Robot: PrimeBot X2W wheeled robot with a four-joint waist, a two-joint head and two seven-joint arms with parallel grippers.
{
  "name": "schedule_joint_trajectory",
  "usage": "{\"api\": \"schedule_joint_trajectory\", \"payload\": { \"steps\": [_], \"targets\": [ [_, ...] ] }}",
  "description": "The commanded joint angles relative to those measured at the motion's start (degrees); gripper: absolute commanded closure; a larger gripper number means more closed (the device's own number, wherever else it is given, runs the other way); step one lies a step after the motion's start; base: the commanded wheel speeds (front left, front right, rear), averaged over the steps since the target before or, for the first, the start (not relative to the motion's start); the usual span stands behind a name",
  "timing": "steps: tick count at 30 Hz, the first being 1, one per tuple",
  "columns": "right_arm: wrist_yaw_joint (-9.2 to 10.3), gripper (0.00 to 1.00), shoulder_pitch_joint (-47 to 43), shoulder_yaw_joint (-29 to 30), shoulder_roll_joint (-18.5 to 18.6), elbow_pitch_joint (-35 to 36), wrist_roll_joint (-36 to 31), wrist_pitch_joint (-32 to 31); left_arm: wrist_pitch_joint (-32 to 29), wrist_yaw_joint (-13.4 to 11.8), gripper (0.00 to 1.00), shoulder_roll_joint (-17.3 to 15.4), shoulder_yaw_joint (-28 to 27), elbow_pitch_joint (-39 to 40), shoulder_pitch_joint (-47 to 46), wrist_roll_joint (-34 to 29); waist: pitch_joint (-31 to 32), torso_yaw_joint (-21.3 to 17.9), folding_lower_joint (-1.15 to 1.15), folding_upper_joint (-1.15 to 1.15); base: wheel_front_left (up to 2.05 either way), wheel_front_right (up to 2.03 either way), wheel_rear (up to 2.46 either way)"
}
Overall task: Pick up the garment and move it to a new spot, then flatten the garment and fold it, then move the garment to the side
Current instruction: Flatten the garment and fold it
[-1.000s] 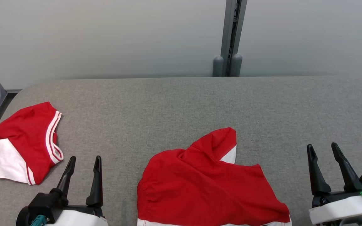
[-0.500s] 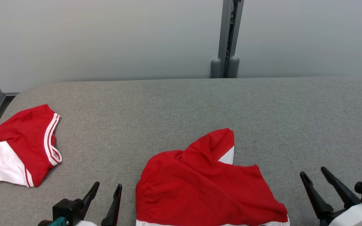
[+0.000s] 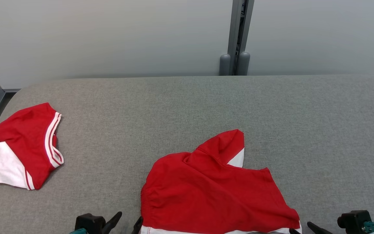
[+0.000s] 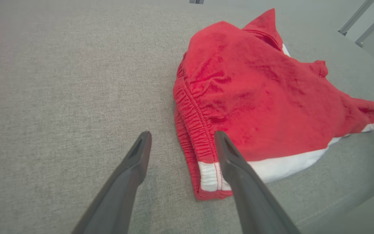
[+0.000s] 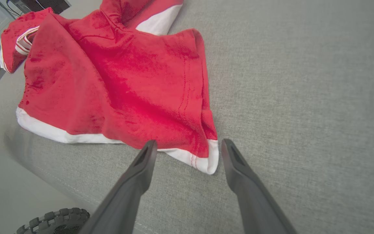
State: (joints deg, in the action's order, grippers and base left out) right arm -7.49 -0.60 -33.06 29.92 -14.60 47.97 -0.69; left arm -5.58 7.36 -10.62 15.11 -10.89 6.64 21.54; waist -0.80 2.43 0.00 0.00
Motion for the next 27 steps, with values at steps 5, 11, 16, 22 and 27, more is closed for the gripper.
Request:
{"api": "schedule_joint_trajectory", "payload": {
  "steps": [5,11,16,22,27],
  "targets": [
    [-0.02,0.00,2.7,-2.3,0.9,-4.1,-1.6,-0.1,-2.2,0.1,0.00,-1.6,2.1,0.0,-0.7,2.5,-0.9,0.0,0.00,0.00,0.00,0.00,0.00],
    [-0.02,0.00,5.4,-4.6,-1.0,-7.3,-2.0,0.7,-5.5,0.1,0.00,-2.4,5.2,-1.2,-1.7,5.5,-2.0,0.2,0.00,0.00,0.00,0.00,0.00],
    [-0.01,0.00,7.6,-7.1,-2.3,-9.6,-1.0,0.8,-7.3,0.1,0.00,-3.3,8.0,-2.3,-3.3,7.2,-2.9,0.5,0.00,0.00,0.00,0.00,0.00],
    [-0.01,0.00,9.4,-9.8,-3.7,-12.0,0.7,1.3,-6.8,0.1,0.00,-3.9,9.9,-3.4,-5.1,8.4,-3.6,0.6,0.00,0.00,0.00,0.00,0.00],
    [-0.08,0.71,10.6,-12.5,-4.2,-12.7,2.2,1.7,-6.8,0.1,0.78,-4.4,11.3,-4.1,-6.2,9.5,-4.2,0.5,0.00,0.00,0.00,0.00,0.00]
  ]
}}
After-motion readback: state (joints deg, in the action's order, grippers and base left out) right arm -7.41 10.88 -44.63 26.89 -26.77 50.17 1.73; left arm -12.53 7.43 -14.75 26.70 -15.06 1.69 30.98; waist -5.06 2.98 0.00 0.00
